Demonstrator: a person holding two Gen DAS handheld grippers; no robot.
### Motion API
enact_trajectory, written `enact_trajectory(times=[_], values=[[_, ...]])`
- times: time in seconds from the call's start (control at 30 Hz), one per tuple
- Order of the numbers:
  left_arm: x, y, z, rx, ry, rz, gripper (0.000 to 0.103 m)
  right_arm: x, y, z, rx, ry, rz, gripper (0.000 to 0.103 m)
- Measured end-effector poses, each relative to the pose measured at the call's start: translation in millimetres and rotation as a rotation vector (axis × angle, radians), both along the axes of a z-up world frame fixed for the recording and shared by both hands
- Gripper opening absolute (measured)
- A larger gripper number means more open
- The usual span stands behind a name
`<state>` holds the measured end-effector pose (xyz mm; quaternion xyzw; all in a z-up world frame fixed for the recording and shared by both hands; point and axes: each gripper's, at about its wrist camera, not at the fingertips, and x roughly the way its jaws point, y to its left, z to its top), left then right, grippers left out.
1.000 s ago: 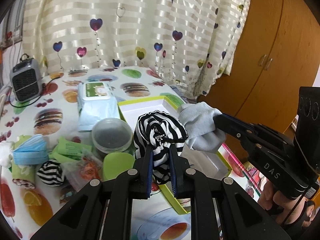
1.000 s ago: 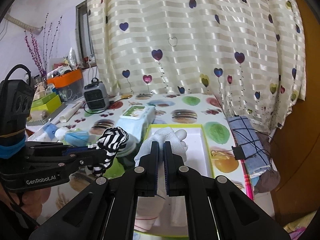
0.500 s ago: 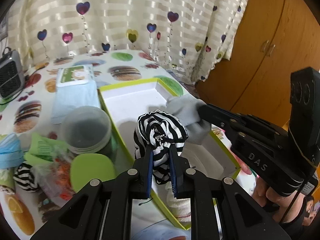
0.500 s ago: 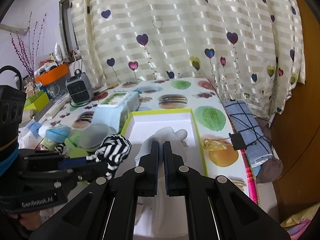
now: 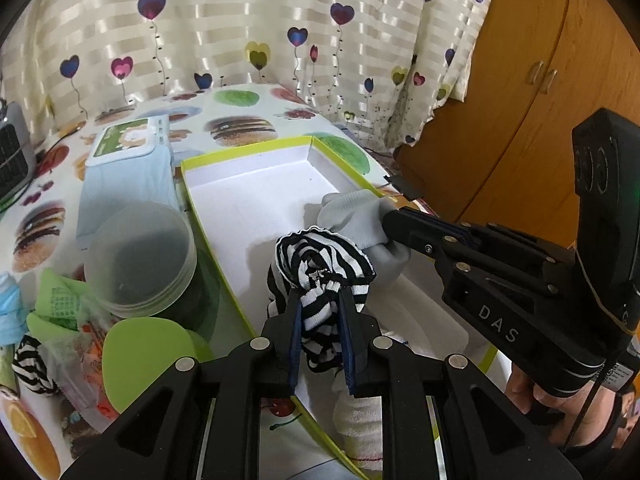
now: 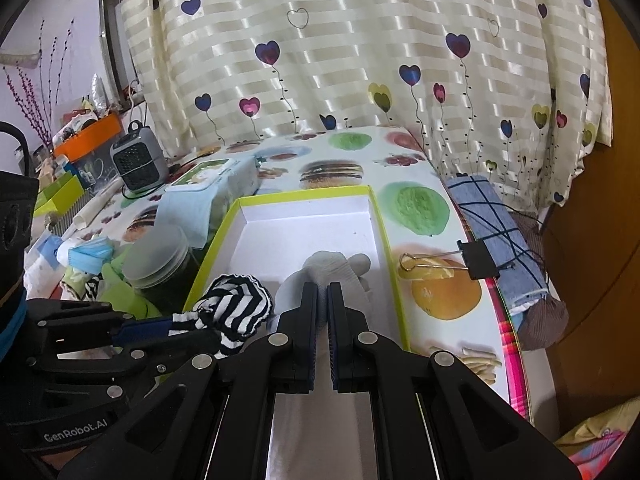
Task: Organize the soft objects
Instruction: 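Carry the striped sock and grey glove toward the white box with both tools, then open both tools to drop the sock and glove into the box, withdraw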
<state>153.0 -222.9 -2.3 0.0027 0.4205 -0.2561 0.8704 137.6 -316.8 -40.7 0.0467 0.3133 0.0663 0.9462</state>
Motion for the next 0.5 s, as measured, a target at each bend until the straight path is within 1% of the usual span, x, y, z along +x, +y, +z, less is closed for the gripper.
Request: enact_trajectory(times=[0.07,0.13,0.17,0.2,0.23,0.27,0.3,0.5], values=[[0,-2,0,0.006,-0.002,0.000,0.016,-2,0,1,-0.023,-0.009,-0.011,0.010],[-1,-3,2,0.017,-0.014,0.003,0.021,-4,1,3,-0.037,-0.016,-0.015,0.019],[-1,-3,3,0.019,-0.019,0.005,0.025,-6,0,4,-0.043,-0.019,-0.019,0.023],[-1,-3,3,0.016,-0.017,0.006,0.029,-7,0,5,-0.047,-0.021,-0.023,0.032],[-1,-3,4,0.013,-0.014,0.006,0.030,-8,0,6,-0.051,-0.024,-0.027,0.044],[-2,-3,4,0.014,-0.014,0.005,0.031,-11,0,8,-0.055,-0.030,-0.031,0.048],[-3,-3,5,0.017,-0.016,0.005,0.032,-13,-1,10,-0.056,-0.037,-0.034,0.050],[-13,-1,15,0.019,-0.036,0.010,0.033,-27,1,23,-0.084,-0.057,-0.048,0.050]])
